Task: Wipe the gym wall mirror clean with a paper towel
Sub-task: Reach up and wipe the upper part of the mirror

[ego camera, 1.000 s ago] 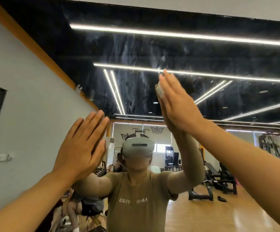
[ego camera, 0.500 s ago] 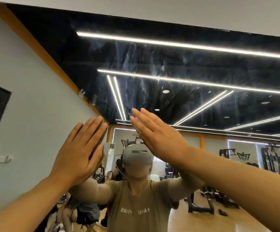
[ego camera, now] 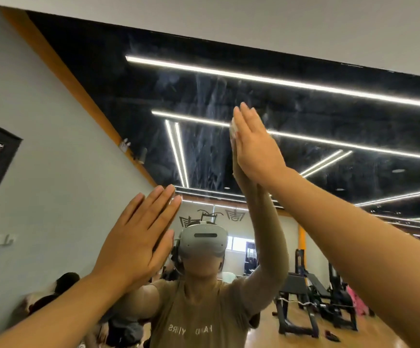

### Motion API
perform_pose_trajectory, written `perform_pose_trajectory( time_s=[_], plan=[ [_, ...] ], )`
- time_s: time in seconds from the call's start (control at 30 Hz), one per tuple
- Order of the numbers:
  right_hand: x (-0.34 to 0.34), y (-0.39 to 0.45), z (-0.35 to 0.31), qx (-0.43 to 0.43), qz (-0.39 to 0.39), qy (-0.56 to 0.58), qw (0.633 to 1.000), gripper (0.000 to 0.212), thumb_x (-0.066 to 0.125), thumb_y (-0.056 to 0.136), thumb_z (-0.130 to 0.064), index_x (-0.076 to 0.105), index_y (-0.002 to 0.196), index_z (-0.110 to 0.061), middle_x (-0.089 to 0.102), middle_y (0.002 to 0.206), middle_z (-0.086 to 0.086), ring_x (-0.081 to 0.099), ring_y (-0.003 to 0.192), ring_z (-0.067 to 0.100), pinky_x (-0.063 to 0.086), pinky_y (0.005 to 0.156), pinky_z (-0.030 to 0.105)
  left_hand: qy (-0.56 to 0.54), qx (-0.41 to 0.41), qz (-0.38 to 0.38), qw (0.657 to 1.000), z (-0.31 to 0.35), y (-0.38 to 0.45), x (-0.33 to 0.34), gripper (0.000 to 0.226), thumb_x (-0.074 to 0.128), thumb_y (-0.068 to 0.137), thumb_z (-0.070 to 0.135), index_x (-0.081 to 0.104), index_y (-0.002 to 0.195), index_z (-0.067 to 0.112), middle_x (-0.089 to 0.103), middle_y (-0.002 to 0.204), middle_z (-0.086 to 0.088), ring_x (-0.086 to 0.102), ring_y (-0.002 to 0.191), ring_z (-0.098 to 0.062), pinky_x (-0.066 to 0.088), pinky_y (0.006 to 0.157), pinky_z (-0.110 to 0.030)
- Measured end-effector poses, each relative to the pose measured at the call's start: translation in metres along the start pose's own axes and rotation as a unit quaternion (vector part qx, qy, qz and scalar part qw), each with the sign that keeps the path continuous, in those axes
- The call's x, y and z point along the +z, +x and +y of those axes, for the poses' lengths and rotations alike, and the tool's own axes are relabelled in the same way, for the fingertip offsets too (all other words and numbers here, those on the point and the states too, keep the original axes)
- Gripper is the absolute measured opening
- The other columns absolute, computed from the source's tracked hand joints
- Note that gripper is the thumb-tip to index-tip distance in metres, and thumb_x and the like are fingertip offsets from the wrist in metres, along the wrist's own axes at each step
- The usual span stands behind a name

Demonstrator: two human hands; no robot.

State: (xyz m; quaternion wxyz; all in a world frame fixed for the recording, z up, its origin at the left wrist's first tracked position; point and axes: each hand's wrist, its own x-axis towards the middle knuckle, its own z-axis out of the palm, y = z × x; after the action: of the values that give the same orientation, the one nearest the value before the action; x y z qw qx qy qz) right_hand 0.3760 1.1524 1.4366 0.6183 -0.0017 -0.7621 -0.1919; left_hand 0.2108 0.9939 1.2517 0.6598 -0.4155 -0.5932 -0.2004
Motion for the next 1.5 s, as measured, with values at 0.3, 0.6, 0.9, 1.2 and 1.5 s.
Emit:
perform_pose_trajectory(
  time_s=[0.3,0.6,0.9,1.2,1.5],
  plan=[
    [0.036,-0.140,-0.043,-0.239,-0.071,-0.008,0.968,0.074,0.057,0.087,0.006,0.030,0.154,-0.010,0.029,0.161,0.012,0.023,0.150,0.030,0.025,0.120,0.044,-0.040,-0.001,-0.013,0.999,-0.002,-0.002,0.000,0.059,0.030,0.103,0.036,0.026,0.158,0.012,0.019,0.166,-0.004,0.016,0.154,-0.020,0.012,0.123,-0.039],
    [0.033,-0.098,-0.044,-0.100,-0.021,-0.082,0.991,0.063,0.056,0.101,-0.013,0.026,0.156,-0.011,0.019,0.164,0.010,0.014,0.152,0.025,0.004,0.122,0.038,-0.013,-0.031,-0.033,0.999,-0.045,-0.004,-0.019,0.062,0.031,0.102,0.041,0.021,0.159,0.018,0.017,0.166,-0.001,0.004,0.154,-0.011,-0.001,0.124,-0.030],
    [0.021,0.027,-0.043,0.207,0.072,0.019,0.976,0.055,0.027,0.109,-0.013,0.006,0.159,-0.006,-0.002,0.168,0.006,-0.005,0.154,0.023,0.010,0.126,0.035,0.055,-0.016,-0.046,0.997,-0.076,-0.019,-0.020,0.063,0.021,0.105,0.048,0.019,0.160,0.018,0.011,0.168,-0.002,0.009,0.155,-0.019,0.007,0.124,-0.040],
    [0.045,-0.087,-0.094,0.024,-0.002,0.028,0.999,0.056,0.032,0.105,-0.021,0.020,0.157,-0.003,0.016,0.165,0.013,0.007,0.154,0.027,0.012,0.125,0.040,0.045,-0.008,-0.022,0.999,-0.079,-0.020,-0.016,0.062,0.020,0.106,0.047,0.020,0.159,0.016,0.012,0.168,-0.004,0.009,0.155,-0.021,0.006,0.125,-0.040],
    [0.055,-0.147,-0.101,-0.119,-0.042,-0.074,0.989,0.055,0.049,0.101,-0.018,0.035,0.152,-0.002,0.029,0.161,0.016,0.021,0.150,0.030,0.031,0.119,0.046,0.027,-0.003,-0.035,0.999,-0.081,-0.021,-0.017,0.062,0.014,0.106,0.048,0.020,0.160,0.017,0.015,0.167,-0.006,0.011,0.155,-0.023,0.008,0.124,-0.042]
  ],
)
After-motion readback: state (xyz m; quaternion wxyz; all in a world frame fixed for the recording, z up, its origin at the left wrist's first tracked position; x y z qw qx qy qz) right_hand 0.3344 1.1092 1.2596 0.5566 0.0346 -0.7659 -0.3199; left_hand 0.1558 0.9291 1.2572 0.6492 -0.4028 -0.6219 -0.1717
